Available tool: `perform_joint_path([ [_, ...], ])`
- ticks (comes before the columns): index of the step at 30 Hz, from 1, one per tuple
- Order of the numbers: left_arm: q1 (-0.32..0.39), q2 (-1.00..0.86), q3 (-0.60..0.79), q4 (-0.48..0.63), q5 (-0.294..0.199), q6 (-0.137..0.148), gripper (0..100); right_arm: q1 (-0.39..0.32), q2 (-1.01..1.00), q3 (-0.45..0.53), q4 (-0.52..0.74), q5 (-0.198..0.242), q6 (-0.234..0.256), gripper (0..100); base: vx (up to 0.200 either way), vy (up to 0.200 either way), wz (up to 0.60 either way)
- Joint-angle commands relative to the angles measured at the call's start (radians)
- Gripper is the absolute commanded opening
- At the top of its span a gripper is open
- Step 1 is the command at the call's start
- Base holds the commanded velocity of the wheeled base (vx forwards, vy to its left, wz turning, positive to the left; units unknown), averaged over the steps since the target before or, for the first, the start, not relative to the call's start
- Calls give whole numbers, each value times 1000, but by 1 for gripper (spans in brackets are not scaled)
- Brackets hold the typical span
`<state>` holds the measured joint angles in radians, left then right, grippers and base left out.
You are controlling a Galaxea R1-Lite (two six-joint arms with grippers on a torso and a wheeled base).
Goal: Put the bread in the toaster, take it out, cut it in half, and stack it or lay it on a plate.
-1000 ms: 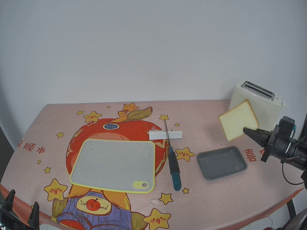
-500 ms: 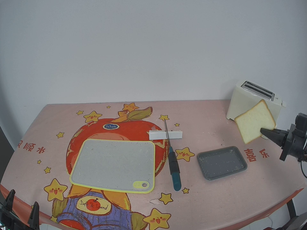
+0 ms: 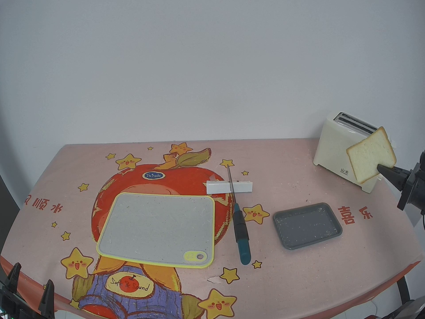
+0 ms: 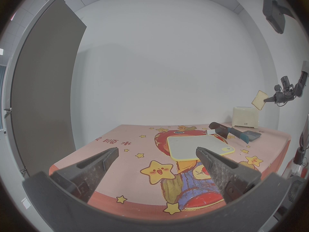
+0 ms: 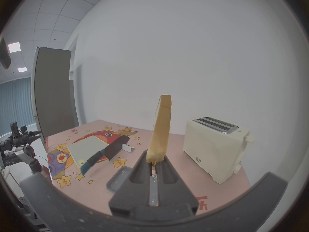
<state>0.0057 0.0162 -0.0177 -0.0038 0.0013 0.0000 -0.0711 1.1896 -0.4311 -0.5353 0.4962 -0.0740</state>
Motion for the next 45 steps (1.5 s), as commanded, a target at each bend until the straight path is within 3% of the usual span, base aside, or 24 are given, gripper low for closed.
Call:
perform_joint_path([
  [1, 0, -13, 18, -1, 0, 0, 100, -24, 10, 3, -2, 1, -4, 0, 0, 0, 0],
  [9, 0, -13, 18, -1, 0, 0, 100, -26, -15, -2, -3, 4, 3, 0, 0, 0, 0],
  [17, 0, -13, 18, -1, 0, 0, 100, -29, -13, -60, 14, -4, -69, 0, 0, 0, 0],
  [24, 0, -13, 18, -1, 0, 0, 100, -55, 41, -129, 14, -65, -76, 0, 0, 0, 0],
  [28, 0, -13, 18, -1, 0, 0, 100, -102, 94, -167, 12, -65, -78, 0, 0, 0, 0],
  [31, 0, -13, 18, -1, 0, 0, 100, -110, 125, -187, 11, -53, -93, 0, 0, 0, 0],
  [34, 0, -13, 18, -1, 0, 0, 100, -107, 127, -183, 14, 25, -128, 0, 0, 0, 0],
  [37, 0, -13, 18, -1, 0, 0, 100, -84, 125, -178, 15, 58, -151, 0, 0, 0, 0],
  [39, 0, -13, 18, -1, 0, 0, 100, -38, 124, -169, 17, 59, -162, 0, 0, 0, 0],
  [45, 0, -13, 18, -1, 2, -6, 100, -18, 122, -172, 74, 56, -181, 0, 0, 0, 0],
])
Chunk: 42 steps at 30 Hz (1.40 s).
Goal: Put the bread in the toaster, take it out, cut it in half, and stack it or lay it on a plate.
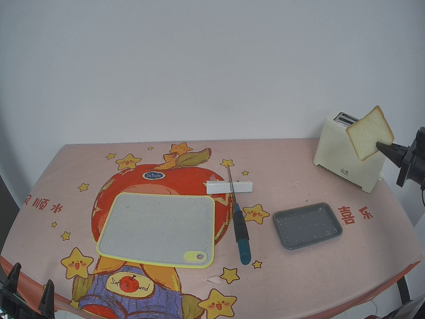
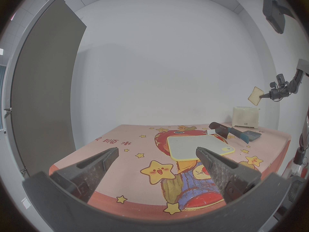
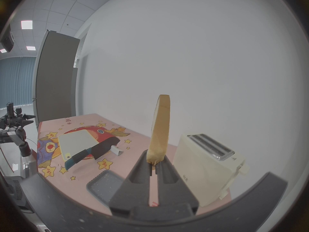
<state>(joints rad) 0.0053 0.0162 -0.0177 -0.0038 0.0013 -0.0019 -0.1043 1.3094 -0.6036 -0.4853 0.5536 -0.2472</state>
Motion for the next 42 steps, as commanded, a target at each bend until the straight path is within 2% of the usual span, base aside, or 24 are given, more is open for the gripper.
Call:
perform_joint_path([
  [1, 1, -13, 18, 1, 2, -4, 100, 15, 2, -1, 28, -3, -9, 0, 0, 0, 0],
  [6, 1, -13, 18, -1, 3, 5, 100, 5, 2, -5, 31, -4, -12, 0, 0, 0, 0],
  [9, 1, -13, 18, -1, 3, 3, 100, 5, 1, -18, 31, -4, -10, 0, 0, -200, 0],
  [18, 1, -13, 18, -1, 3, -1, 100, 6, 4, -21, 34, -4, -12, 0, 0, 0, 0],
  [24, 1, -13, 18, -1, 3, -1, 100, 6, 7, -18, 34, -8, -12, 0, 0, -200, 0],
  [33, 1, -13, 18, 1, 3, -1, 100, 6, 8, -25, 34, -8, -12, 0, 0, 0, 0],
  [42, 1, -13, 18, 1, 3, -3, 100, 6, 7, -25, 34, -8, -14, 0, 0, -200, 0],
])
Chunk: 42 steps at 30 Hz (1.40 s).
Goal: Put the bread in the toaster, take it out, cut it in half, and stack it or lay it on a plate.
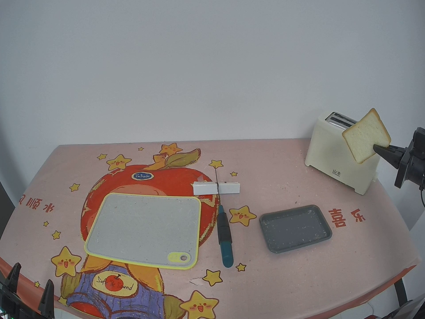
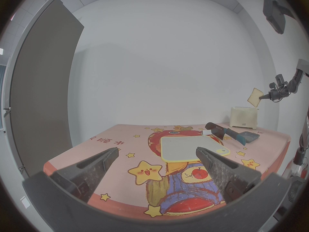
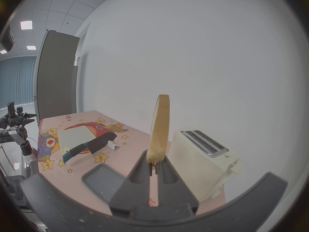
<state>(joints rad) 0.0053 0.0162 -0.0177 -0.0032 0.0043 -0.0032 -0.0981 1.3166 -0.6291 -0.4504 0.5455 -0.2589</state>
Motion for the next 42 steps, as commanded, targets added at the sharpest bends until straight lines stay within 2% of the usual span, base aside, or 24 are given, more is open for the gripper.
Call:
perform_joint_path([
  [1, 1, -13, 18, -1, 0, 0, 100, 0, 1, -1, -1, 1, -2, 0, 0, -200, 0],
  [9, 1, -13, 18, -1, 0, 0, 100, -2, 3, -1, -1, 1, -17, 0, 0, -50, 0],
  [15, 1, -13, 18, 0, 0, -1, 100, -2, 3, 0, -1, 1, -17, 0, 0, -200, 0],
  [24, 1, -13, 18, 0, 2, 2, 100, -2, 3, 3, -1, 1, -31, 0, 0, 0, 0],
  [30, 1, -13, 18, -1, 0, 0, 100, -2, 3, 2, -1, 1, -42, 0, 0, -200, 0],
  [42, 1, -13, 18, -1, -1, 0, 100, 0, 3, -4, -1, 1, -43, 0, 0, 0, 0],
])
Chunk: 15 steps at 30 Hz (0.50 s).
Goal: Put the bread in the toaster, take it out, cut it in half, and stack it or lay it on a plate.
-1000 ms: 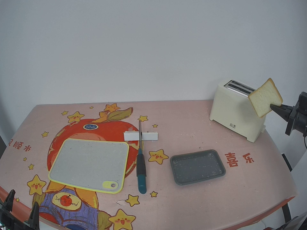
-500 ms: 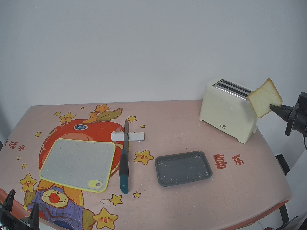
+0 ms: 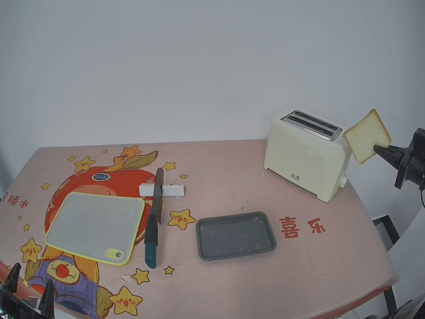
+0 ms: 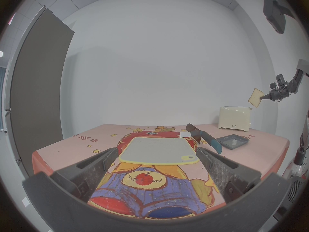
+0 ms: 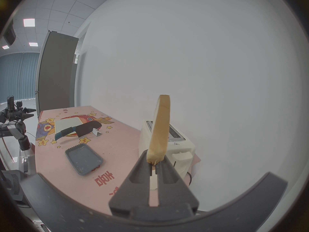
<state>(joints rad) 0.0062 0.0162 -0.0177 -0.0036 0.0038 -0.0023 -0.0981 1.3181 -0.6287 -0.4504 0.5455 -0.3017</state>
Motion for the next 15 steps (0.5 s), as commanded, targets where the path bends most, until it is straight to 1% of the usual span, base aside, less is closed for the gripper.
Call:
perform_joint_path([
  [1, 0, -13, 18, -1, 1, -1, 100, 0, 1, -9, -1, 1, 0, 0, 0, 0, 0],
  [13, 0, -13, 18, -1, -1, -1, 100, 0, 43, -120, 1, 1, -4, 0, 0, 0, 0],
  [15, 0, -13, 18, -1, -1, -1, 100, 1, 76, -161, -1, 1, -13, 0, 0, 0, 0],
])
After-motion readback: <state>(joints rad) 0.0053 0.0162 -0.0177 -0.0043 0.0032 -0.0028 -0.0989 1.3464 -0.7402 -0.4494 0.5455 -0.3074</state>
